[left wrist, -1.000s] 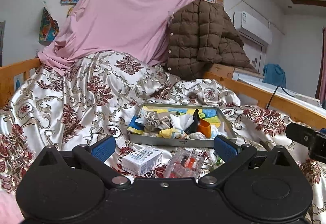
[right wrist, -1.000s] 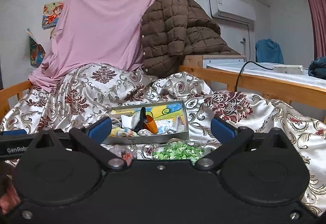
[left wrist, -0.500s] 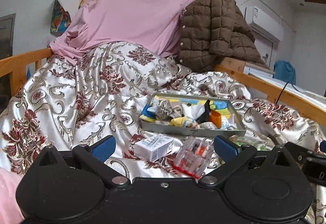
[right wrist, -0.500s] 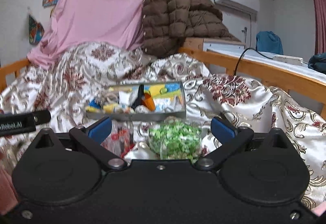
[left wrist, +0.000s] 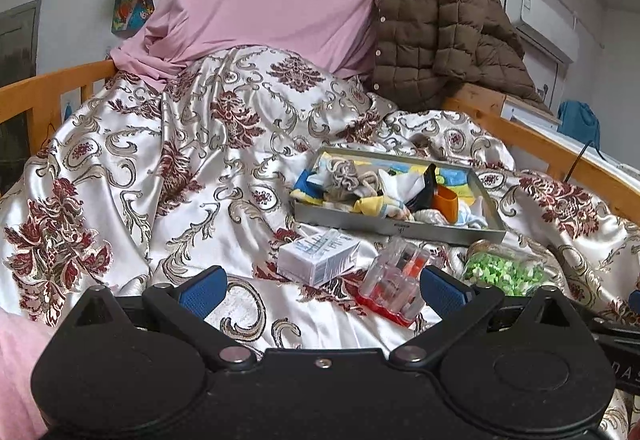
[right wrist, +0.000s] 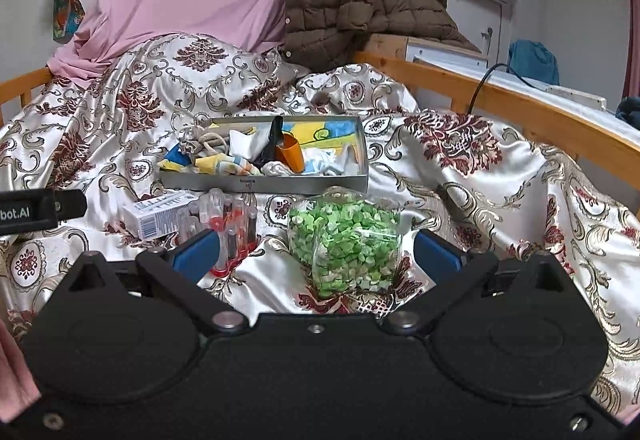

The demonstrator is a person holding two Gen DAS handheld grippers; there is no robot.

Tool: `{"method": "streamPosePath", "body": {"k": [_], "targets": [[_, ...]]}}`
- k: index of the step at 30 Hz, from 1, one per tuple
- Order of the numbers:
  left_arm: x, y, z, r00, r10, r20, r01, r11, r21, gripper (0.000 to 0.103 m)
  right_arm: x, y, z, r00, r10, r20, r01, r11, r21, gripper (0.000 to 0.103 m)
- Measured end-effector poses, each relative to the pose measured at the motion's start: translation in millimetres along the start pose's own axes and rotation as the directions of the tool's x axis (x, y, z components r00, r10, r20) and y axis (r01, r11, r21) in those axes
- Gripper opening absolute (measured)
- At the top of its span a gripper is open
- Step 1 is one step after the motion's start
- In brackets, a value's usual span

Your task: Organize soft objects

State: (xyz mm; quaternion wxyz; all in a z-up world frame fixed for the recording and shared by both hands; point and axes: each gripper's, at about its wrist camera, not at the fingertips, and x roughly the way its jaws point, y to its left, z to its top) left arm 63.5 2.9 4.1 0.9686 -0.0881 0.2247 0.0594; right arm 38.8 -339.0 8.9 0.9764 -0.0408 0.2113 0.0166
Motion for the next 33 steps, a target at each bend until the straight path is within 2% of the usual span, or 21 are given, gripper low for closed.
{"method": "streamPosePath", "body": {"k": [9, 33], "targets": [[2.5, -4.0, -3.2, 1.0, 0.005, -0.025, -0.004, 1.0, 0.025, 0.102, -2.3, -9.2, -2.5, 1.0, -0.023, 0.015, 0.022, 0.999, 0.043, 0.102], [9.8, -15.3, -10.5, 0.996, 0.045, -0.082, -0.037, 0.994, 0.104, 0.102, 9.4, 1.6, -7.6, 0.998, -0.028, -0.048, 0.029, 1.0, 0.011, 0.102]]}}
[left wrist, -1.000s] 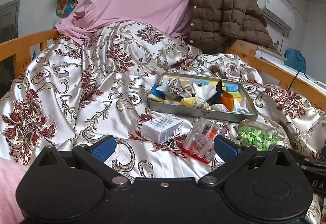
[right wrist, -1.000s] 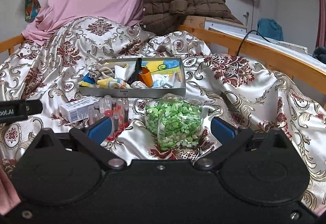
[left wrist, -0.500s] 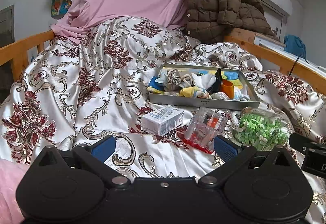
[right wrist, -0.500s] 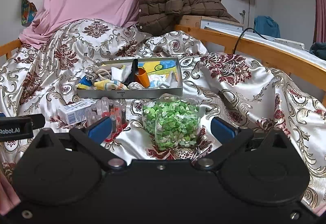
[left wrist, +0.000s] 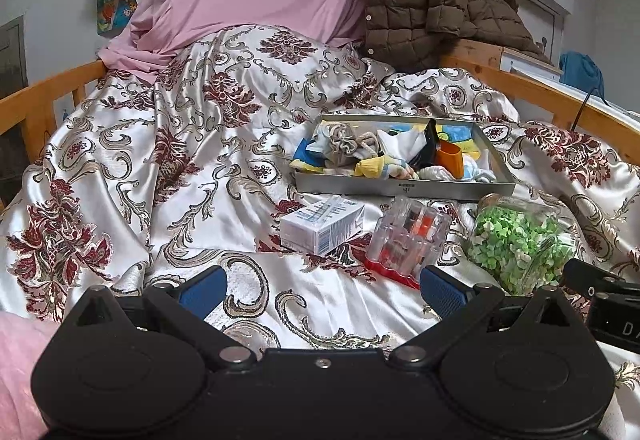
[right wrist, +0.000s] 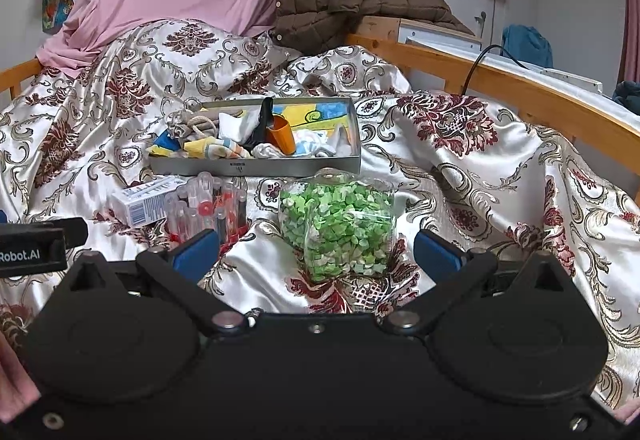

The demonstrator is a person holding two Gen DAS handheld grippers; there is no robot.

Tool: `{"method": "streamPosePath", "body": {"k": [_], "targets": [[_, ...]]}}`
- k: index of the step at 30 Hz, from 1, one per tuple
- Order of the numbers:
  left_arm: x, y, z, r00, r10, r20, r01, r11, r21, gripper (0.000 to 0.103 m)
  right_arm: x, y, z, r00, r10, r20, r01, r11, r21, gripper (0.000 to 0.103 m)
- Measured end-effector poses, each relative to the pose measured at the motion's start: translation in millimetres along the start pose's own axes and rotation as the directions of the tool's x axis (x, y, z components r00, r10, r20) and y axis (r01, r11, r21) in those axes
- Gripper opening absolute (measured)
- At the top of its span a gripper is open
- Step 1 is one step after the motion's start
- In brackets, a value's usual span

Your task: Organize soft objects

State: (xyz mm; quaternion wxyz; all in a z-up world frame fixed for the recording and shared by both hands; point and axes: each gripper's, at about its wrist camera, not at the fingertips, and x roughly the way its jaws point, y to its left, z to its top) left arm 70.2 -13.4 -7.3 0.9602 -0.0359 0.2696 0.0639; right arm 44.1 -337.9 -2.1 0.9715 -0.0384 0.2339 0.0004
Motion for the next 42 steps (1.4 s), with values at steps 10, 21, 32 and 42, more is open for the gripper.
{"method": "streamPosePath", "body": {"k": [10, 21, 32, 42], "targets": [[1.0, -1.0, -1.7, 1.0, 0.001, -0.003, -0.001, 1.0, 0.007, 0.102, 3.4, -1.9, -1.1, 1.0, -0.003, -0.007, 0.003, 1.0, 0.003, 0.102], [1.2, -1.1, -1.8, 1.0, 0.001, -0.004, -0.001, 1.0, 0.008, 0.102, 4.2, -2.9, -1.0, 1.0, -0.002, -0.007, 0.002, 1.0, 0.003, 0.102], [1.3, -1.3, -1.5, 1.0, 0.001, -0.004, -0.001, 1.0, 0.008, 0.102, 5.0, -4.3, -0.8, 1.0, -0.004, -0.008, 0.004, 1.0, 0.005, 0.102], [1.4, -1.4, -1.4, 1.0, 0.002, -0.005, -0.001, 1.0, 0.009, 0.102, 5.9, -5.3, -1.4, 1.0, -0.007, -0.008, 0.007, 1.0, 0.007, 0.102]]}}
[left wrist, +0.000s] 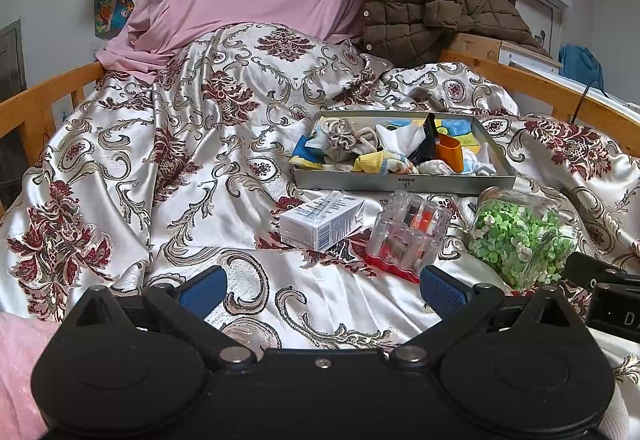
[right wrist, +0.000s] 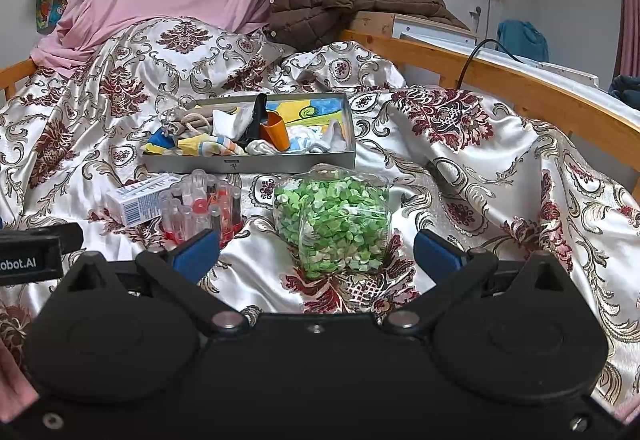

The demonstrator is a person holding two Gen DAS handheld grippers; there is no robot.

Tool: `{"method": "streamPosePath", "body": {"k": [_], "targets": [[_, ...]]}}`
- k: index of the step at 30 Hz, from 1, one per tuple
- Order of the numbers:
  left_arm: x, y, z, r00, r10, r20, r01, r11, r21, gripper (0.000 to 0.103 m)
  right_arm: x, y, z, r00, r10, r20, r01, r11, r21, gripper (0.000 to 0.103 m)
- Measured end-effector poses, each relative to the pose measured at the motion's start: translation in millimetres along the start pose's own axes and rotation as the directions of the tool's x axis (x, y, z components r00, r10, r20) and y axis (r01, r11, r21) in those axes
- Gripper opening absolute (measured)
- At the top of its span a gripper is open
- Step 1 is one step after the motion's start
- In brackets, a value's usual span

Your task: Organize soft objects

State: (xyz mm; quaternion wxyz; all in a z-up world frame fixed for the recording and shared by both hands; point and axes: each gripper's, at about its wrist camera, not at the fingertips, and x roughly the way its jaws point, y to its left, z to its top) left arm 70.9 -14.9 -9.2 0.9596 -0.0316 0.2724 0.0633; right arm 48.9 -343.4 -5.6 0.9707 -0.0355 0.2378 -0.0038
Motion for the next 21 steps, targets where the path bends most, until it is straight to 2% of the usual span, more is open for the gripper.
{"method": "streamPosePath", "body": {"k": [21], "targets": [[0.2, -0.1, 0.2, 1.0, 0.001, -0.002, -0.001, 1.0, 0.001, 0.102, 0.5, -2.7, -0.6, 1.0, 0.0, -0.002, 0.0, 1.0, 0.001, 0.102]]}}
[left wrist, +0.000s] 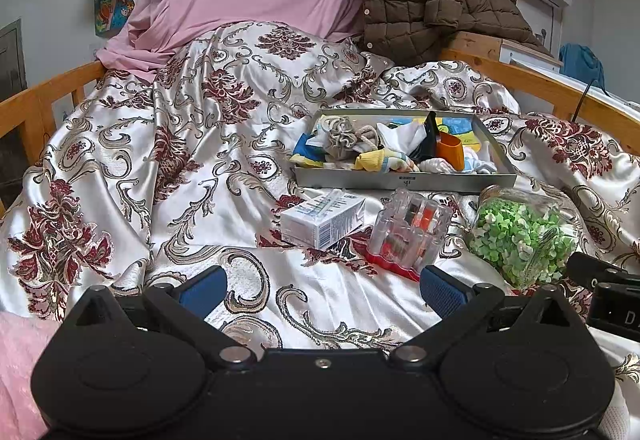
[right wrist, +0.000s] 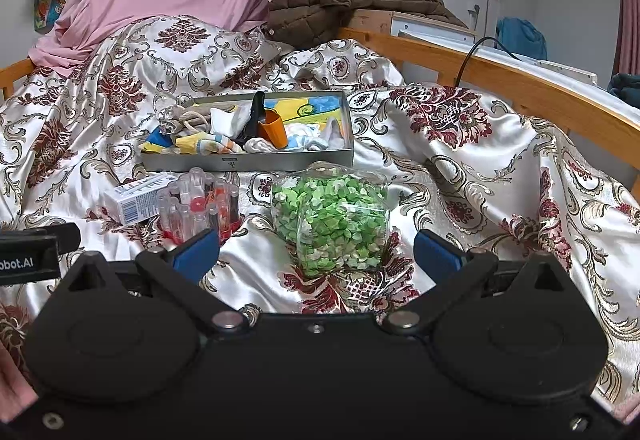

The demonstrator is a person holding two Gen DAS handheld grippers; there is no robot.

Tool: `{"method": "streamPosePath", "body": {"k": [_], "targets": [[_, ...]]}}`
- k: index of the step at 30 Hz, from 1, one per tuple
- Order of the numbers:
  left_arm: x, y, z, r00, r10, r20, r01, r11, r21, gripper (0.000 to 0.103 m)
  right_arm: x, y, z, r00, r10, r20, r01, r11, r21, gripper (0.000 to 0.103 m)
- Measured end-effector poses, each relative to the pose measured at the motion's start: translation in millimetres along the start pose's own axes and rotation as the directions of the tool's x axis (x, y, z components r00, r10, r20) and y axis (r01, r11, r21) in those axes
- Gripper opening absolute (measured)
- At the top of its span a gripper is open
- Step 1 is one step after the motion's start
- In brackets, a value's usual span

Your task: Organize soft objects

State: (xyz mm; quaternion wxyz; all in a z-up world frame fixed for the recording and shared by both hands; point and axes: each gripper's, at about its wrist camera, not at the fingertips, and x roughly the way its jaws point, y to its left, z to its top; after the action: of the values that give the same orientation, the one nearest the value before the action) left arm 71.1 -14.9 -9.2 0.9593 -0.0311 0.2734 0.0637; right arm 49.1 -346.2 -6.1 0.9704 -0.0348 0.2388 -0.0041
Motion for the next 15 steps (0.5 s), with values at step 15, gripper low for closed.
{"method": "streamPosePath", "body": {"k": [15], "targets": [[0.1, -0.2, 0.3, 1.0, 0.0, -0.001, 0.0, 1.0, 0.0, 0.102, 0.7, -1.7, -0.9, 1.0, 0.0, -0.001, 0.0, 1.0, 0.003, 0.102]]}}
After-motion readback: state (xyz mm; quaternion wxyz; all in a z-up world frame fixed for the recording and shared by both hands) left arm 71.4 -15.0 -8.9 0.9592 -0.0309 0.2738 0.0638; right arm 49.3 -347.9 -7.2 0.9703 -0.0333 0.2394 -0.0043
